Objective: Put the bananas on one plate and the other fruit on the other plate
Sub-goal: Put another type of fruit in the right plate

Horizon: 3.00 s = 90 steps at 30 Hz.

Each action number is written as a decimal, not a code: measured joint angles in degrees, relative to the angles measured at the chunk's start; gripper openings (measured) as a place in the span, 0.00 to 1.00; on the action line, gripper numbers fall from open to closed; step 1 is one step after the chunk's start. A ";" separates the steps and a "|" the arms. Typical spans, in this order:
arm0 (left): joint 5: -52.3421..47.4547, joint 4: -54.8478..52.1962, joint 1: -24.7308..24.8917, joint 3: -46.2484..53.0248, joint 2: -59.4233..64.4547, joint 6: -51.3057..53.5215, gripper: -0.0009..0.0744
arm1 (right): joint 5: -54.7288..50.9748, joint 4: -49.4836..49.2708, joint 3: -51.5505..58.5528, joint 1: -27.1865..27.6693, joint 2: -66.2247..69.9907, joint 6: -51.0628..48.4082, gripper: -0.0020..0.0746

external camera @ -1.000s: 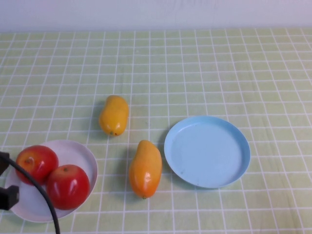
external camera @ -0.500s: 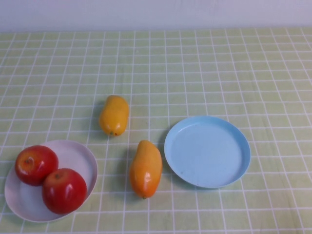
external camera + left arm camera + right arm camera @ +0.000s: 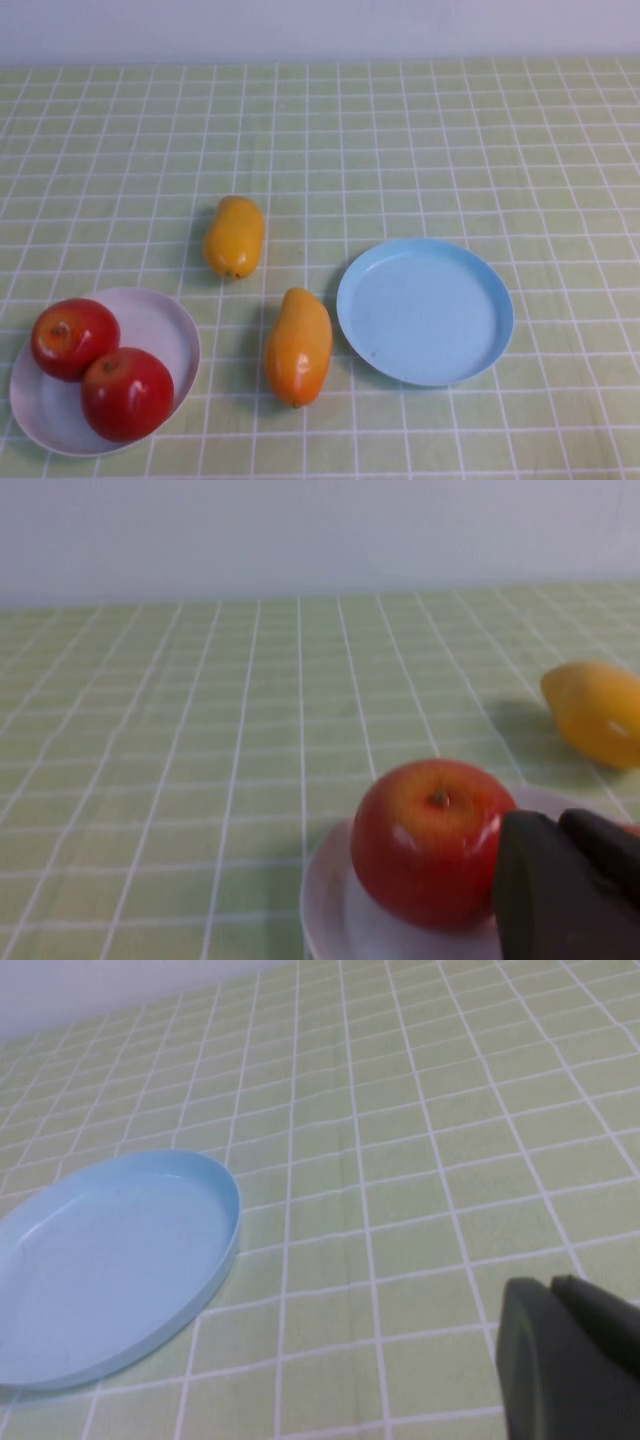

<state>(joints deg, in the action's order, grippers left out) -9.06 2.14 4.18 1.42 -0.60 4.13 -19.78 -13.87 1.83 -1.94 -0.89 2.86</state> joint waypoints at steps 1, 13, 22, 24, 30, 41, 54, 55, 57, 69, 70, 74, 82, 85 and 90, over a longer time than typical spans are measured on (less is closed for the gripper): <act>-1.76 0.15 0.00 0.00 0.00 0.00 0.02 | 0.00 0.00 0.00 0.00 0.00 0.00 0.01; -12.40 0.14 0.00 0.04 0.00 0.00 0.02 | 0.00 0.00 0.00 0.00 0.00 0.00 0.00; -12.40 0.03 0.00 0.04 0.00 0.00 0.02 | 0.00 0.00 0.00 0.00 0.00 0.00 0.00; -12.40 0.03 0.00 0.04 0.00 0.00 0.02 | 0.00 0.00 0.00 0.00 0.00 0.00 0.01; -12.40 0.03 0.00 0.04 0.00 0.00 0.02 | 0.00 0.00 0.00 0.00 0.00 0.00 0.01; -12.40 -0.05 0.00 0.04 0.00 0.00 0.02 | 5.92 -6.94 0.00 0.00 0.00 0.00 0.00; -12.40 -0.05 0.00 0.04 0.00 0.00 0.02 | 10.94 -27.98 -2.95 0.00 0.29 -0.16 0.00; -12.40 -0.05 0.00 0.04 0.00 0.00 0.02 | 8.28 -27.74 -5.03 0.00 1.51 -0.80 0.00; -12.40 -0.05 0.00 0.04 0.00 0.00 0.02 | 2.56 -27.27 -9.54 0.00 4.61 -2.86 0.01; -12.40 -0.05 0.00 0.04 0.00 0.00 0.02 | -23.41 -20.98 -37.37 0.00 39.82 -15.99 0.01; -12.40 -0.05 0.00 0.04 0.00 0.00 0.02 | -24.37 -20.40 -38.94 0.00 42.19 -16.12 0.00; -12.40 -0.05 0.00 0.04 0.00 0.00 0.02 | -27.03 -18.58 -45.74 -0.16 52.75 -16.94 0.01; -12.40 -0.05 0.00 0.04 -0.01 0.00 0.02 | -27.15 -11.71 -57.82 -16.55 70.47 -8.77 0.01; -12.40 -0.05 0.00 0.04 -0.01 0.00 0.02 | -27.03 -6.32 -63.90 -24.75 76.95 -2.86 0.00; -12.40 -0.05 0.00 0.04 -0.01 0.00 0.02 | -26.31 -2.22 -72.15 -36.33 87.47 4.56 0.01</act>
<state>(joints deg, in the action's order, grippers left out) -21.46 2.09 4.18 1.46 -0.62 4.13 -46.09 -16.09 -70.33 -38.27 86.59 7.42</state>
